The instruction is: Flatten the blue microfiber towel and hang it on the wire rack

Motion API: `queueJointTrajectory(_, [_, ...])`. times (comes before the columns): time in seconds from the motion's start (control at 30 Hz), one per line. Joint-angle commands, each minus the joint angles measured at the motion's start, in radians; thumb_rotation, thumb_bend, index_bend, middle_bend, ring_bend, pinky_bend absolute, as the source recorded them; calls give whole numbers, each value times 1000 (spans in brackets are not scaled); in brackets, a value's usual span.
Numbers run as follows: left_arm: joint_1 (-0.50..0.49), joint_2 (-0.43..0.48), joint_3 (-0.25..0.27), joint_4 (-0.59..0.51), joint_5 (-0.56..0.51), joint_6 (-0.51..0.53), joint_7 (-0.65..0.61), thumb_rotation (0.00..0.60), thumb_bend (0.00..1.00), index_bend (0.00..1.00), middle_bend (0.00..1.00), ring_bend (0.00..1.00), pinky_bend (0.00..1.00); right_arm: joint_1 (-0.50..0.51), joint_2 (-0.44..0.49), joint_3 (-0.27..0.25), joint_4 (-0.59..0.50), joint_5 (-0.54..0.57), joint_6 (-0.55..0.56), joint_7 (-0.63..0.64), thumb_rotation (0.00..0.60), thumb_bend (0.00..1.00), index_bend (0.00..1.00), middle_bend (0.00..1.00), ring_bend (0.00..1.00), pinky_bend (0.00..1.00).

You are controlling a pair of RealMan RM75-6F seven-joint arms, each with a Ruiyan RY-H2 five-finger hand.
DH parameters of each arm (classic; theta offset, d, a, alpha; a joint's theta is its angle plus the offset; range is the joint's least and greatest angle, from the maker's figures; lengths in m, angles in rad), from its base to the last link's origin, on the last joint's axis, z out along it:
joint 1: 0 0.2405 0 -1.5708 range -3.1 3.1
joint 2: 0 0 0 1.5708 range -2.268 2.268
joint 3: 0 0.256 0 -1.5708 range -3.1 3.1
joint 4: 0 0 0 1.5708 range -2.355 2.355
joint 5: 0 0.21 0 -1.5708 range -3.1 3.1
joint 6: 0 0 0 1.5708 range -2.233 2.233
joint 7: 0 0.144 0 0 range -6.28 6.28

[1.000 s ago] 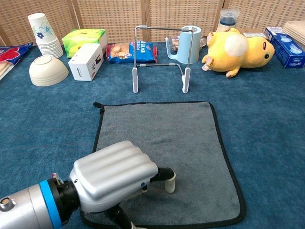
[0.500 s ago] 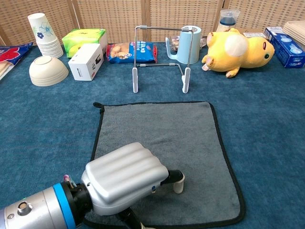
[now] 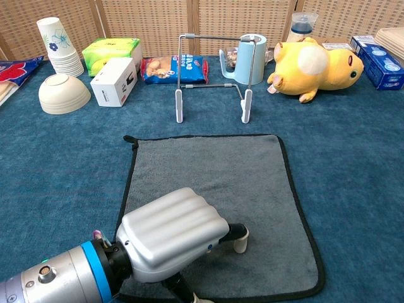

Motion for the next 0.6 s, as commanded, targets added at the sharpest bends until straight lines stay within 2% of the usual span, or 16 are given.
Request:
queueJointTrajectory(0.03, [0,-2,0,2,0,5,-1,422,244,348,1000,1000,1000,0,0,0,0,1,0,0,600,307,168,108,0,0])
queueJointTrajectory(0.17, [-2,-1,1,5,-1,12,0,437,285,347,1000,1000,1000,-2,2,1,-2,0,3,-1,600,308,167,108,0,0])
queueJointTrajectory(0.33, [-3,4,3,4,-4,17,5,515,313,346,1000,1000,1000,-2,1,1,-5,-1,5,-5,600,307,167,108,0,0])
queueJointTrajectory(0.6, [4,16,2,-6,5,54,-5,542,415,345,1000,1000,1000,-1,1,1,-16,-6,8,-16,600,307,168,108,0,0])
